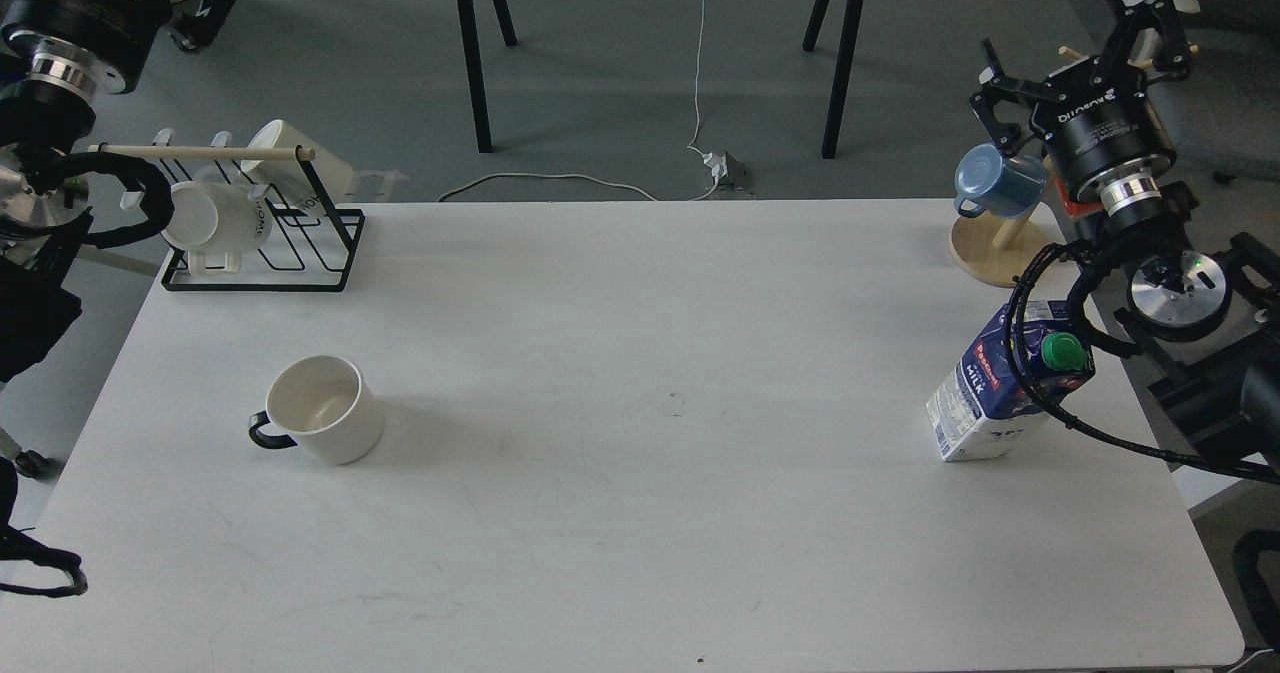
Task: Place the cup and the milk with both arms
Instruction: 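Move the left gripper down from the dish rack toward the white mug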
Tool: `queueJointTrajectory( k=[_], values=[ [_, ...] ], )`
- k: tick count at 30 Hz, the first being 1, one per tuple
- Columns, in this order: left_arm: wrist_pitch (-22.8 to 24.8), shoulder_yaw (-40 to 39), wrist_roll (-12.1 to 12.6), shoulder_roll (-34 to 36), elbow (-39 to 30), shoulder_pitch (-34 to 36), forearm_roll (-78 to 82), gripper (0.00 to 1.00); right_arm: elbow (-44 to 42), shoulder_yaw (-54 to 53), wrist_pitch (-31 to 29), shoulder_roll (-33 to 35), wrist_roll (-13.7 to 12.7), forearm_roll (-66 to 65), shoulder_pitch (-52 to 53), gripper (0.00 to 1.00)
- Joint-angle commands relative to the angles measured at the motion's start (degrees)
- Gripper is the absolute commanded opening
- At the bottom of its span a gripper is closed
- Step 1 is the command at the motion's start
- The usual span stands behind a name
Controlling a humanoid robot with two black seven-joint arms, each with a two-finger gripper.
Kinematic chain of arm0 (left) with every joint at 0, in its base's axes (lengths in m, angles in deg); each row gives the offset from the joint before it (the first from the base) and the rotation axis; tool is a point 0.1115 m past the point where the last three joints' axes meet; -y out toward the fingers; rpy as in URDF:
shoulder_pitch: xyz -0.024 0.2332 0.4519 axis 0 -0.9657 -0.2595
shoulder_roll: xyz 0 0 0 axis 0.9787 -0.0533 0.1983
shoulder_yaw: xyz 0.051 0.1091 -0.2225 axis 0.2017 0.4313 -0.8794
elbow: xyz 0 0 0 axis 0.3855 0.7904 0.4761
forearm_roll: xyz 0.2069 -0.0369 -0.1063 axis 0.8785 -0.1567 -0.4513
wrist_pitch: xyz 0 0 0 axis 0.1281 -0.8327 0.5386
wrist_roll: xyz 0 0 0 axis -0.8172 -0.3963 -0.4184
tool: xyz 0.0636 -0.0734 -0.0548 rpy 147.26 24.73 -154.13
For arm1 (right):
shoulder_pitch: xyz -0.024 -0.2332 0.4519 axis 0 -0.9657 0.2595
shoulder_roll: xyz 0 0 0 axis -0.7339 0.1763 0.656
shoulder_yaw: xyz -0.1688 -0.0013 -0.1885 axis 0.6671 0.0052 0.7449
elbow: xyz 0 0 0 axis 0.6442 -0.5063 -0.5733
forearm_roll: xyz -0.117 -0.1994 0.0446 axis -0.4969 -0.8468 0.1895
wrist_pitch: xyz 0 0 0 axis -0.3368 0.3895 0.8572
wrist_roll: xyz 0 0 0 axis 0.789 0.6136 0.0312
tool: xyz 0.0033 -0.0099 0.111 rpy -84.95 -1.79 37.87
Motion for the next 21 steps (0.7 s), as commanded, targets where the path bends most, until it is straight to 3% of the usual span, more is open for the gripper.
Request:
queueJointTrajectory(
  k=[1, 9, 16, 19, 21],
  values=[
    [0.0, -0.14, -0.31, -0.01, 0.02, -0.08, -0.01, 1.0, 0.09, -0.3, -0.01, -0.09, -0.02, 0.02, -0.19, 1.0],
    [0.0, 1.25, 0.22, 0.69, -1.21, -0.6, 0.17, 0.99, 0.27, -0.3, -0.01, 0.88, 0.07, 0.1, -0.19, 1.0],
    [0.0, 10.13, -0.31, 13.68, -15.08, -2.45, 9.73, 0.99, 0.45, -0.65, -0.01, 2.02, 0.07, 0.19, -0.27, 1.0],
    [0.0, 11.89, -0.66, 19.04, -21.93, -3.59, 18.24, 0.94, 0.53, -0.74, -0.01, 2.11, 0.07, 0.19, -0.36, 1.0],
    [0.0, 11.98, -3.11, 22.56, -25.54, -5.25, 26.14, 0.9, 0.71, -0.74, -0.01, 2.11, 0.16, 0.19, -0.45, 1.0]
  ],
)
